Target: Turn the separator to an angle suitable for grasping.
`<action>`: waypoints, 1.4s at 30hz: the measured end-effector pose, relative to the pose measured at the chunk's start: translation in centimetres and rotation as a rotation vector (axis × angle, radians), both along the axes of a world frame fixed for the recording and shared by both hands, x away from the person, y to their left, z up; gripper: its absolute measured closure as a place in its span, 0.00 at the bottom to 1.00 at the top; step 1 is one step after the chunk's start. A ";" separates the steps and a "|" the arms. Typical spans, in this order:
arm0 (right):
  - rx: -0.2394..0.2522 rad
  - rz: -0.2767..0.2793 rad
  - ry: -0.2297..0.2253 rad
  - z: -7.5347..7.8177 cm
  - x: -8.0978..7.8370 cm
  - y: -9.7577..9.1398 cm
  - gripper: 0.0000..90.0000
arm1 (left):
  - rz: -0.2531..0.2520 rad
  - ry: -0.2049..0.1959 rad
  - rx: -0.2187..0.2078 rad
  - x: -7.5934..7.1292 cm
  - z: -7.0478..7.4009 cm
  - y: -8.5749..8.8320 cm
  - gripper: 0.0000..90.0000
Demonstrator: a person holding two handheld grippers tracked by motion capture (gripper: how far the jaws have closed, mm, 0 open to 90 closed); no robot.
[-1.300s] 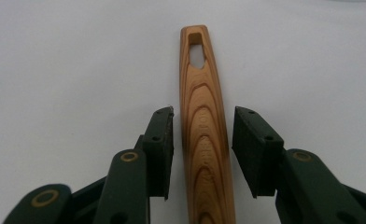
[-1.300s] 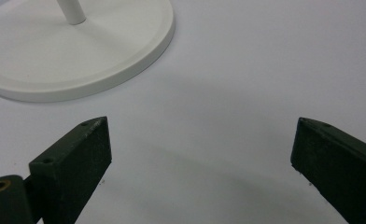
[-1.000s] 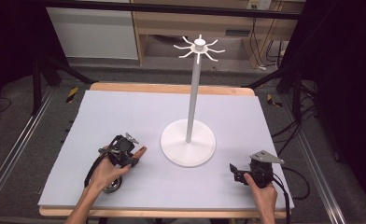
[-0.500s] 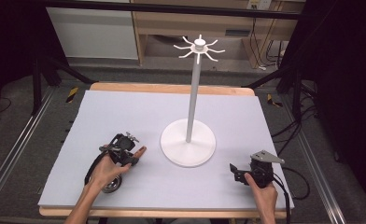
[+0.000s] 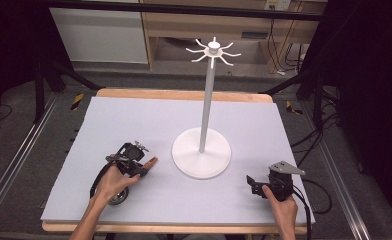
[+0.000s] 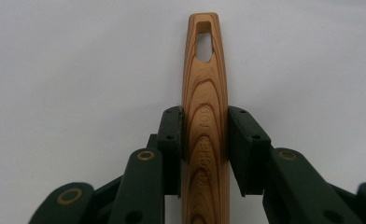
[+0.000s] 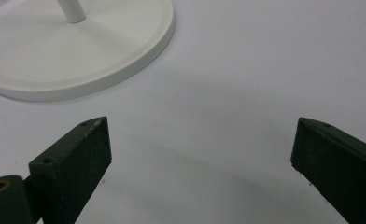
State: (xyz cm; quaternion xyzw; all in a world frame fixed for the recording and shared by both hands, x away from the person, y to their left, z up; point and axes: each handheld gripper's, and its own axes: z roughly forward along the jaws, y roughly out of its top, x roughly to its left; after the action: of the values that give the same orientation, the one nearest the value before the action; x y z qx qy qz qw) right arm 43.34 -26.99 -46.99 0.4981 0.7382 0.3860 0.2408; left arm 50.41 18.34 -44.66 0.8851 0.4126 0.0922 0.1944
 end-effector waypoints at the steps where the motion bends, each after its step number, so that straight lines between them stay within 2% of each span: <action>1: 0.000 -0.001 -0.001 0.0 0.0 0.0 0.06 | 0.005 -0.007 -0.014 -0.1 0.2 0.1 0.75; 6: 0.001 -0.003 0.000 0.0 0.0 0.0 0.06 | 0.002 -0.047 -0.054 -0.8 1.3 0.7 0.75; 10: 0.010 -0.009 0.003 0.0 -0.1 0.1 0.06 | 0.001 -0.079 -0.105 -1.5 2.2 1.1 0.75; 19: 0.015 -0.006 0.001 0.1 -0.1 -0.1 0.06 | 0.015 -0.155 -0.174 -2.6 3.9 1.6 0.75; 20: 0.015 -0.007 0.001 0.1 -0.1 -0.1 0.06 | 0.016 -0.162 -0.184 -2.7 4.1 1.7 0.75; 21: 0.011 -0.009 -0.004 0.1 -0.1 -0.1 0.06 | 0.022 -0.184 -0.212 -2.9 4.5 1.8 0.75; 22: 0.011 -0.009 -0.004 0.1 -0.1 -0.1 0.06 | 0.022 -0.184 -0.212 -2.9 4.5 1.8 0.75; 27: 0.017 -0.014 -0.010 0.1 -0.1 -0.1 0.06 | 0.026 -0.249 -0.265 -3.6 5.6 1.9 0.75; 33: 0.017 -0.013 -0.015 0.1 -0.1 -0.2 0.06 | 0.028 -0.330 -0.310 -4.3 6.7 2.0 0.75; 39: 0.017 -0.014 -0.016 0.1 -0.1 -0.1 0.06 | 0.037 -0.406 -0.391 -5.1 8.0 2.3 0.75; 42: 0.016 -0.014 -0.020 0.2 -0.1 -0.2 0.06 | 0.037 -0.447 -0.408 -5.5 8.7 2.4 0.75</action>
State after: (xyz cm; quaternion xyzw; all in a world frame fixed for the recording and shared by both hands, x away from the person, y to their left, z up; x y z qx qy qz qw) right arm 43.22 -27.17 -46.82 0.5013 0.7291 0.3950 0.2470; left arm 44.93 20.72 -35.93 0.7779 0.3857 0.2032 0.4526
